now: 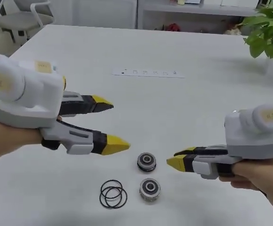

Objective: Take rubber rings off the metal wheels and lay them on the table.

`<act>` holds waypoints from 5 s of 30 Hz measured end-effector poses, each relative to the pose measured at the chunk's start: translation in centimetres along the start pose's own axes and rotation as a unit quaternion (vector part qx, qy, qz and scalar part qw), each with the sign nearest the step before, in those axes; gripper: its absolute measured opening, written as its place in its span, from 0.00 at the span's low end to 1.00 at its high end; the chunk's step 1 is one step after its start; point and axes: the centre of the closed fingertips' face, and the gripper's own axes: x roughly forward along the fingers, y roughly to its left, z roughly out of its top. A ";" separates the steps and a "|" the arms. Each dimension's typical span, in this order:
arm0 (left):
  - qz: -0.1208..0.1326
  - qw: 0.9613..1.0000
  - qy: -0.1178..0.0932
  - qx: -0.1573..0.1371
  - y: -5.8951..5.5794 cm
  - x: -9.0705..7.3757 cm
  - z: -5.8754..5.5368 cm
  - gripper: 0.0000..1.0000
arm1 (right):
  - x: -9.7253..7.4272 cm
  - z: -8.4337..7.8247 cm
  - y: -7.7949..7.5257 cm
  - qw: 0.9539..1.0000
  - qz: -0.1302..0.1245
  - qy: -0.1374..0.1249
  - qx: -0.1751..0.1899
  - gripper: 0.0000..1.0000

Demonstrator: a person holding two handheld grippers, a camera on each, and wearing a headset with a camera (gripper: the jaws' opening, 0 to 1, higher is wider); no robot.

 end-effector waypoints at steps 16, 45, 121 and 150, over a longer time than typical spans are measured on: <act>-0.020 1.000 0.017 -0.012 -0.8 3.7 -1.6 0.52 | 1.1 -0.7 -0.4 1.000 0.005 0.018 -0.013 0.17; -0.057 0.996 0.072 -0.003 -2.1 8.5 -6.5 0.26 | 4.3 -2.0 0.2 0.996 0.031 0.052 -0.059 0.21; -0.047 0.995 0.085 0.018 -2.5 9.1 -8.4 0.13 | 4.4 -0.4 0.5 0.999 0.017 0.024 0.026 0.00; -0.034 0.996 0.082 -0.012 -2.0 7.7 -6.7 0.32 | 3.3 1.9 1.1 1.000 0.028 -0.001 -0.006 0.00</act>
